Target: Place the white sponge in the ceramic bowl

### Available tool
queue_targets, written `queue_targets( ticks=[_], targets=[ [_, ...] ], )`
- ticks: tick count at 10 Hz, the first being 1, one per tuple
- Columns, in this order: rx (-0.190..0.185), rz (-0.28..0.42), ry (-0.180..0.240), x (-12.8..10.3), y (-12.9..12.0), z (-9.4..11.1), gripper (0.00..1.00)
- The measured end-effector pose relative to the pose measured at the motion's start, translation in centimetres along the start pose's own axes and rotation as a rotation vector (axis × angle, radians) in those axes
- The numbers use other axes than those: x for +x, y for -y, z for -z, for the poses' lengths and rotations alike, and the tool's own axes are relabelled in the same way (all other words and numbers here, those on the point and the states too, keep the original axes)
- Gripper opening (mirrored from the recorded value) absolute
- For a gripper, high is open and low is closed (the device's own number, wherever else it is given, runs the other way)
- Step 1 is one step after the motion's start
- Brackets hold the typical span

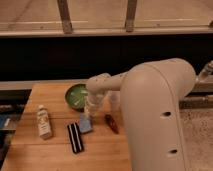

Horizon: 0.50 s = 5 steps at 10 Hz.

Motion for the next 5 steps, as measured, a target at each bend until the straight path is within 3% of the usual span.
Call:
queue_targets(
  ticks=[3, 5],
  targets=[
    [-0.001, -0.013, 0.085, -1.0, 0.7, 3.6, 0.0],
    [-0.01, -0.026, 0.166, -1.7, 1.1, 6.6, 0.0]
  ],
)
